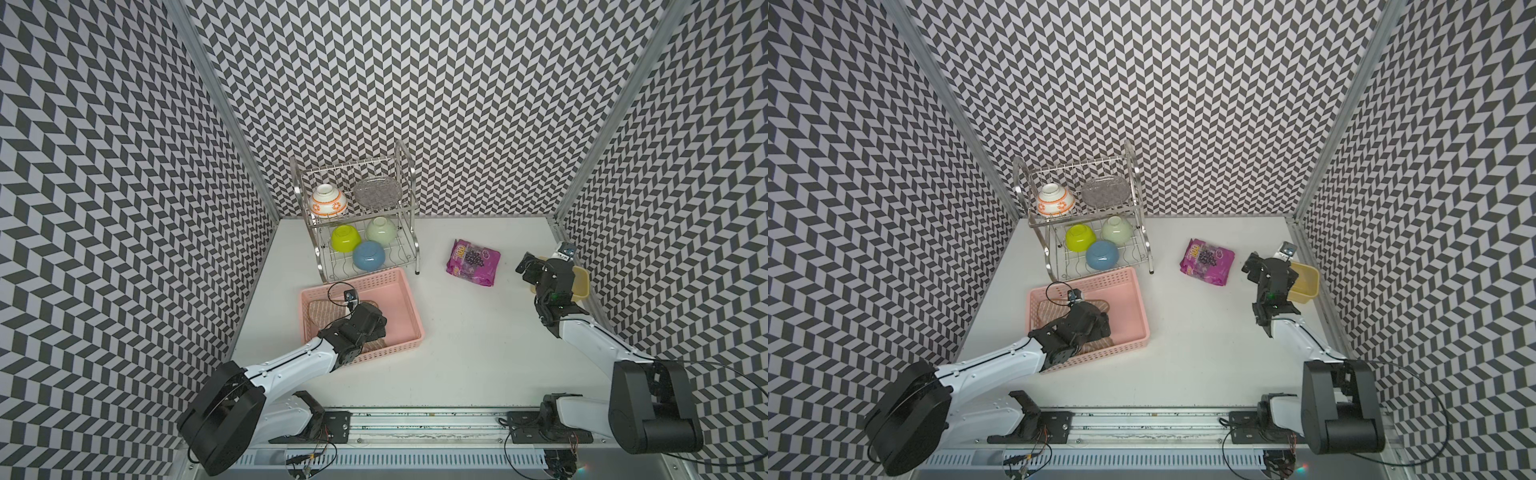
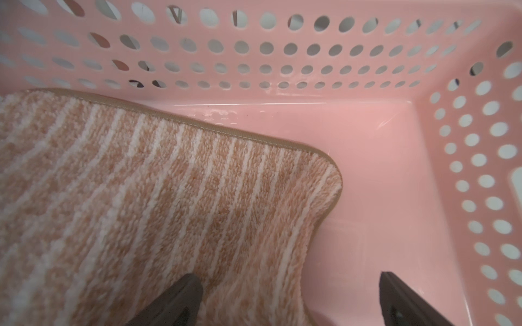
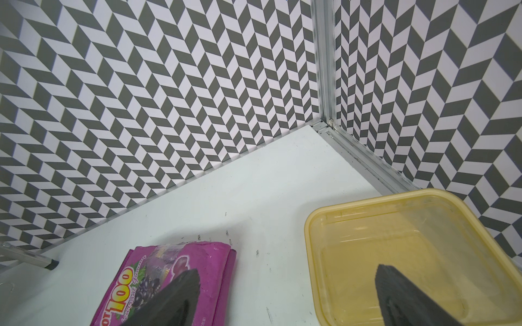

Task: Fold the square dishcloth
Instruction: Pick up the cleaning item from the bin.

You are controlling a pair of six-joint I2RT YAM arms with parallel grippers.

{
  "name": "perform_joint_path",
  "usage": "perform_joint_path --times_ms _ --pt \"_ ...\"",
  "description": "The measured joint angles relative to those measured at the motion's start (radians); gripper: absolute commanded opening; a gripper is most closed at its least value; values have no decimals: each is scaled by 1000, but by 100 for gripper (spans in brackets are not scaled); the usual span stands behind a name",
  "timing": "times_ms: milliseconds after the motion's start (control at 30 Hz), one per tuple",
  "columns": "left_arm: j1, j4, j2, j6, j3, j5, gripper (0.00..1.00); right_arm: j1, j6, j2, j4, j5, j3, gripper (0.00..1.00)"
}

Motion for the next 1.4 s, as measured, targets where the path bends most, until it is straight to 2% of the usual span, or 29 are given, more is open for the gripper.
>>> perform_joint_path --times_ms 100,233,333,433,800,1233,1400 --pt "0 -6 53 0 17 -4 70 0 2 -6 0 6 0 100" --pt "0 -13 94 4 19 -5 42 0 8 -23 -2 27 -3 100" --pt "0 -19 113 10 23 -11 17 0 11 -37 -3 40 -6 100" --pt "0 -29 119 20 39 -21 0 0 10 -41 -2 41 -6 100" --pt "2 -40 106 94 193 -90 0 0 14 -41 -14 47 -6 100" --pt "3 -27 -63 236 247 -116 0 0 36 -36 -23 75 -5 100" --pt "3 2 -89 294 302 -120 0 0 44 -29 -28 76 -5 100"
